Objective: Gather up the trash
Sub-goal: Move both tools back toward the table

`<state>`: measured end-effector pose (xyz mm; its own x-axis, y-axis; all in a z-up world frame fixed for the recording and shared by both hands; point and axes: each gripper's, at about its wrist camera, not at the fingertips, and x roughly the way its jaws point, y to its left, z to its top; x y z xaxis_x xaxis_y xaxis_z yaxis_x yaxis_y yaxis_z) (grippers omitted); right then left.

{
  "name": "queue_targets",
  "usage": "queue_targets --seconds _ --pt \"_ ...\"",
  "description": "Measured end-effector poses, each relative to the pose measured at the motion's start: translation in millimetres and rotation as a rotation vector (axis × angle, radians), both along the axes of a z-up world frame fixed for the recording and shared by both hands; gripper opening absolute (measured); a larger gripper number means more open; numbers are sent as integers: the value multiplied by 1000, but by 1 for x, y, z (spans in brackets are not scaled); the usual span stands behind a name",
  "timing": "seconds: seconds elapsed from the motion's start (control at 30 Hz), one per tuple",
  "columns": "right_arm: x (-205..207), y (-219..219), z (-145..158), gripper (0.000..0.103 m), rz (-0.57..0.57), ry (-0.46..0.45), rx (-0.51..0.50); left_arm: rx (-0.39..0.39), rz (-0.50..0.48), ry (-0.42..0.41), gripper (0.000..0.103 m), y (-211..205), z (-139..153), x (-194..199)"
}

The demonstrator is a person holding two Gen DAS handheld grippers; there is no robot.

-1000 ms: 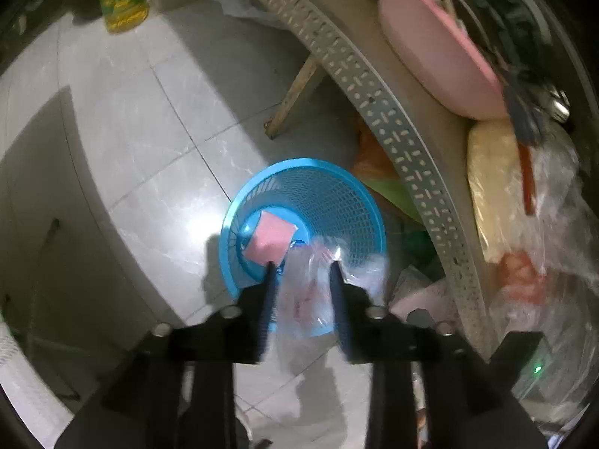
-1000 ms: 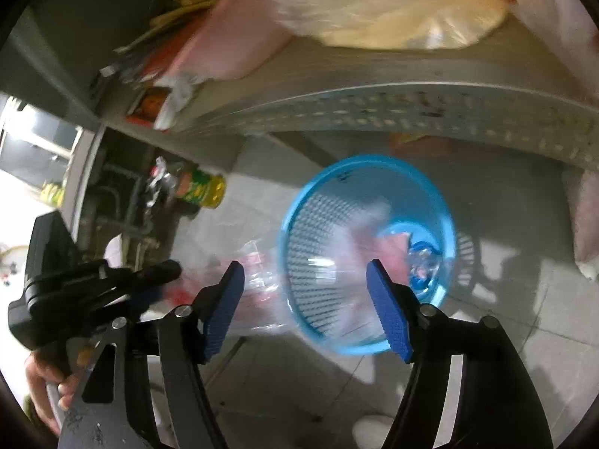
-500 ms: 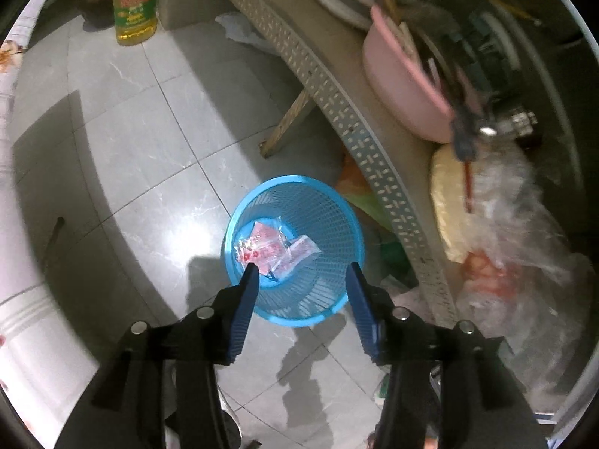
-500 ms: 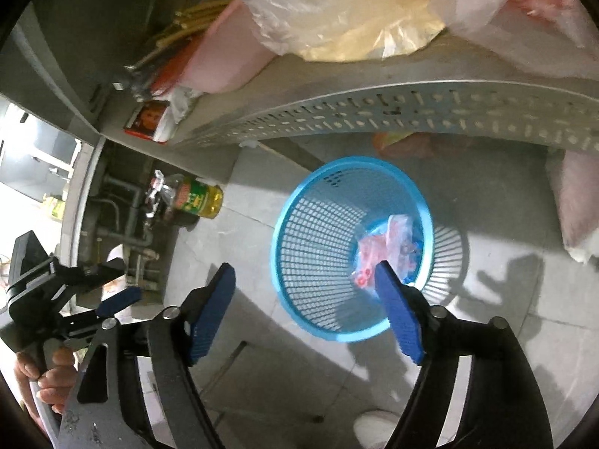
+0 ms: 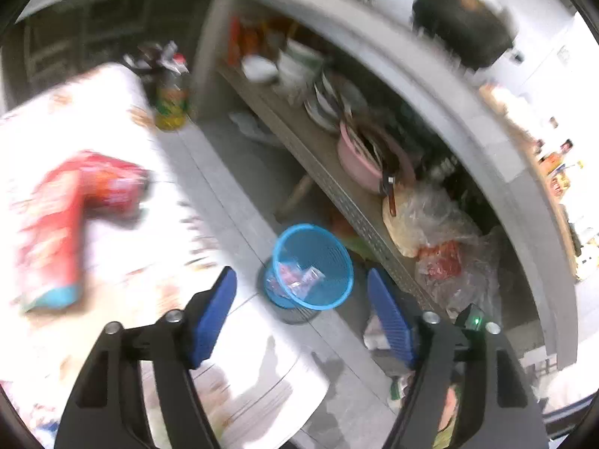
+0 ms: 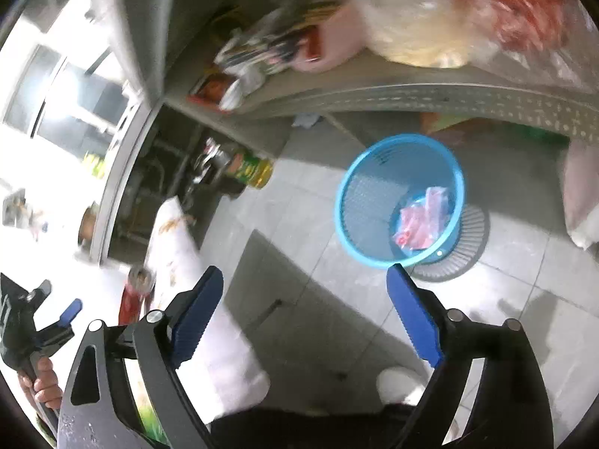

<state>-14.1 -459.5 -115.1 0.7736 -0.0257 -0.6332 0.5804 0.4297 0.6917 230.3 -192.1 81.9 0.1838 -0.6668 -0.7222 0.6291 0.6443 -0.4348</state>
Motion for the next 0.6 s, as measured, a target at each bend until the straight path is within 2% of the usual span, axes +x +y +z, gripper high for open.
queue_targets --seconds 0.1,0.23,0.33,0.4,0.43,0.53,0.6 --pt "3 23 16 87 56 -3 -33 -21 98 -76 79 72 13 -14" --pt "25 53 39 87 175 -5 -79 6 279 -170 81 165 17 -26" --pt "48 78 63 87 287 -31 -127 26 414 -193 81 227 12 -27" --pt "61 96 78 87 353 -62 -153 25 493 -176 81 259 5 -24" --pt "67 104 83 87 384 -77 -162 20 554 -140 81 282 -5 -21" --pt "89 133 100 87 491 -111 -188 14 644 -50 81 320 -34 -14" --pt "102 150 106 87 548 -117 -202 25 685 -19 81 335 -50 -13"
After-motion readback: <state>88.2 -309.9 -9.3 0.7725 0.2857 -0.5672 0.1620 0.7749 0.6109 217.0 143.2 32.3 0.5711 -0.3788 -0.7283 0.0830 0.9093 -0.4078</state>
